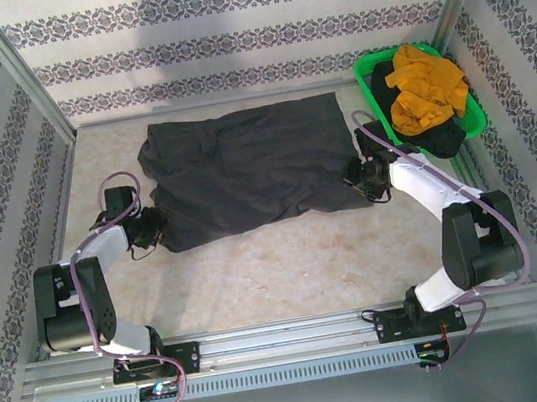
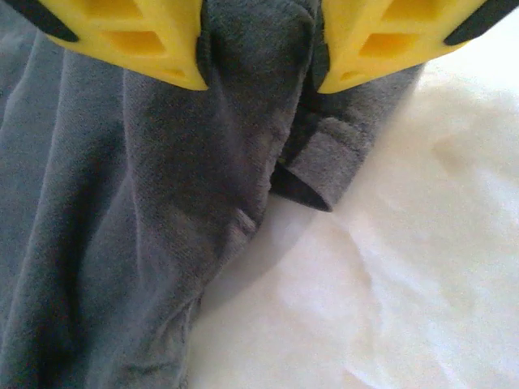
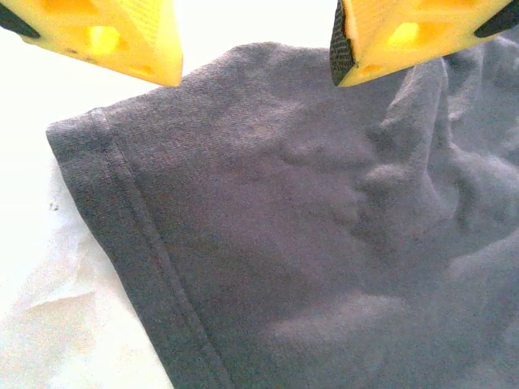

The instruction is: Fold and stack the t-shirts

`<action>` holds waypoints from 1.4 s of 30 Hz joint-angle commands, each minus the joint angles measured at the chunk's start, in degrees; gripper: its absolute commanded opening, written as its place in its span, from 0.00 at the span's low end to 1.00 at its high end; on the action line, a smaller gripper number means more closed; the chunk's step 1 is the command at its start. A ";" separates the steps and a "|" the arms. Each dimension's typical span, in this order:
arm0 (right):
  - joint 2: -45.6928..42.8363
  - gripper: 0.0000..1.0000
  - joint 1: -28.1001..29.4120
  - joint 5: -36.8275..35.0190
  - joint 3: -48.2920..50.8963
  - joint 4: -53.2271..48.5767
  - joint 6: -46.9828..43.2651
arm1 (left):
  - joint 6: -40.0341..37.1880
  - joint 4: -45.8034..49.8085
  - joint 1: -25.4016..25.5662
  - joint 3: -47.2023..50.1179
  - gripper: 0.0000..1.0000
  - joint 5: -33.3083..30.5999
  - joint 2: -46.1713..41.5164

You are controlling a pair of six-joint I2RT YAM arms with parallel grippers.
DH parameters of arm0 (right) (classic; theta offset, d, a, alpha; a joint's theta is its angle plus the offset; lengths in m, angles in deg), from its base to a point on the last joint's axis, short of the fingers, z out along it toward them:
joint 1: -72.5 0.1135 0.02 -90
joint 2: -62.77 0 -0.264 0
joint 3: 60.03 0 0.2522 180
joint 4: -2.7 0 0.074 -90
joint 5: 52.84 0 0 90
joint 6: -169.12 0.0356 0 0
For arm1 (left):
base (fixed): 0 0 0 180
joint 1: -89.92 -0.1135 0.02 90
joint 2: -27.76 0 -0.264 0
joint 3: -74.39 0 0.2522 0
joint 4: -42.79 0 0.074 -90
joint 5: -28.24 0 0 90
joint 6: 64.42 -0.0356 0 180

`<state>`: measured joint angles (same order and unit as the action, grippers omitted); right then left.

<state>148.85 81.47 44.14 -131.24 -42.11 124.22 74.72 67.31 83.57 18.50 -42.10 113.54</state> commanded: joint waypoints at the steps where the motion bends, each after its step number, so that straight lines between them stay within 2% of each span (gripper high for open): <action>1: -2.09 0.52 -1.04 0.06 1.13 -0.81 0.51 | 0.99 -3.02 0.98 0.77 0.33 2.46 0.71; 4: -2.49 0.51 -1.66 -1.11 1.14 -1.55 0.67 | 1.39 -3.24 1.72 0.59 0.24 3.10 0.53; 7: -3.74 0.51 -2.40 -4.28 1.81 -3.66 2.28 | 2.04 -2.05 2.12 -0.25 0.03 2.69 -0.77; 8: -4.48 0.51 -2.77 -5.17 2.59 -4.17 3.73 | 2.51 -1.33 2.28 -0.55 0.00 1.67 -1.91; 10: -6.27 0.51 -3.34 -6.23 5.23 -3.99 7.57 | 3.24 0.78 2.72 -1.88 0.00 -1.15 -4.92; 14: -8.76 0.49 -3.70 -6.86 11.83 3.56 15.05 | 7.10 2.25 3.81 -4.82 0.00 -8.40 -11.56; 18: -3.13 0.44 -4.29 -4.67 11.58 7.50 19.11 | 10.14 0.32 3.98 -8.54 0.00 -9.85 -14.96; 27: 7.17 0.46 -4.49 -5.51 2.18 6.64 11.32 | 9.44 4.38 3.80 -14.77 0.00 -9.96 -16.64; 30: 9.17 0.49 -4.32 -2.86 2.54 6.61 8.70 | 8.29 5.57 3.65 -15.85 0.00 -10.13 -16.78; 33: 8.99 0.49 -4.31 -2.33 4.30 6.55 7.73 | 8.20 5.57 3.53 -15.89 0.00 -9.23 -16.47; 38: 8.40 0.28 -4.40 -3.60 4.44 6.67 5.64 | 8.53 5.40 3.54 -15.35 0.00 -9.11 -16.32; 40: 8.16 0.16 -4.41 -5.69 2.74 4.90 4.39 | 8.08 6.15 3.53 -15.69 0.00 -9.29 -16.17; 42: 7.66 0.09 -4.31 -8.04 0.89 2.60 3.41 | 7.52 7.04 3.44 -16.17 0.00 -9.53 -16.08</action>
<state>157.42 77.47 40.12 -127.61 -36.08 129.95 83.68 72.93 86.96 4.45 -50.47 98.42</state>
